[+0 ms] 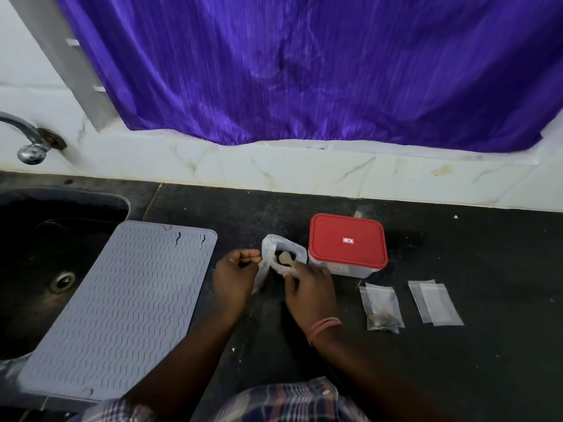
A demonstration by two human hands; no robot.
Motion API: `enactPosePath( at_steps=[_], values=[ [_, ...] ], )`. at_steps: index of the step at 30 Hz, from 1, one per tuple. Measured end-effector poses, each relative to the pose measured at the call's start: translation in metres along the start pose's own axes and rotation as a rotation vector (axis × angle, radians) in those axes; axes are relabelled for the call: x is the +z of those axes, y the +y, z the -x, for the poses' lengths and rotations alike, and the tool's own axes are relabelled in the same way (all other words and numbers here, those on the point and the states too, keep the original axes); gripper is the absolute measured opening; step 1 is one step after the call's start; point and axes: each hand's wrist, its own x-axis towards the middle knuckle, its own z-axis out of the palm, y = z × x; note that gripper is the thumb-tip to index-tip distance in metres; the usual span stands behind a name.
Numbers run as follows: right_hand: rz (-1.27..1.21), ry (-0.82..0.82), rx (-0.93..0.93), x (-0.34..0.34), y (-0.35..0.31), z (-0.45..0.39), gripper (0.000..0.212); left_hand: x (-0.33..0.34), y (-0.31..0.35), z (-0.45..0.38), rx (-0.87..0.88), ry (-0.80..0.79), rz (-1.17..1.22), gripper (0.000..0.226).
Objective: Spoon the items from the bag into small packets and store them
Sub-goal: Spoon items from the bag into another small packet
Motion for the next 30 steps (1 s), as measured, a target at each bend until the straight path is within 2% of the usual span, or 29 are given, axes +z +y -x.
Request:
enactPosePath(
  at_steps=[2, 3, 6, 8, 11, 13, 14, 16, 18, 21, 27, 30],
  values=[
    [-0.044, 0.071, -0.157, -0.012, -0.004, 0.000, 0.039, -0.010, 0.012, -0.001, 0.044, -0.082, 0.006, 0.020],
    [-0.138, 0.053, -0.193, -0.018, -0.006, -0.001, 0.042, -0.015, 0.020, -0.002, 0.061, -0.145, 0.014, 0.022],
    [-0.479, -0.111, -0.161, -0.036, -0.012, -0.006, 0.049, -0.030, 0.041, -0.003, 0.079, -0.347, 0.045, 0.026],
    [-0.648, -0.147, -0.092, -0.048, -0.018, -0.009, 0.038, -0.035, 0.048, -0.004, 0.092, -0.400, 0.075, 0.030],
    [-0.835, -0.060, 0.014, -0.058, -0.025, -0.013, 0.017, -0.033, 0.055, 0.003, 0.069, -0.376, 0.254, 0.024],
    [-0.934, -0.041, 0.075, -0.063, -0.028, -0.015, 0.012, -0.028, 0.054, 0.011, 0.025, -0.417, 0.367, 0.034],
    [-0.956, -0.035, 0.096, -0.065, -0.028, -0.016, 0.010, -0.026, 0.053, 0.016, 0.037, -0.439, 0.347, 0.039],
    [-0.953, -0.025, 0.128, -0.069, -0.030, -0.016, 0.008, -0.020, 0.048, 0.022, 0.118, -0.432, 0.246, 0.029],
    [-0.938, 0.018, 0.178, -0.073, -0.029, -0.017, 0.007, -0.013, 0.048, 0.025, 0.189, -0.328, 0.183, 0.012],
    [-0.925, 0.057, 0.251, -0.076, -0.029, -0.020, 0.008, -0.006, 0.052, 0.026, 0.190, -0.228, 0.192, 0.011],
    [-0.769, -0.010, 0.193, -0.081, -0.027, -0.015, 0.009, 0.000, 0.061, 0.035, 0.246, -0.291, 0.227, 0.010],
    [-0.832, -0.044, 0.190, -0.086, -0.028, -0.009, 0.002, 0.000, 0.059, 0.037, 0.230, -0.304, 0.240, 0.010]
  ],
)
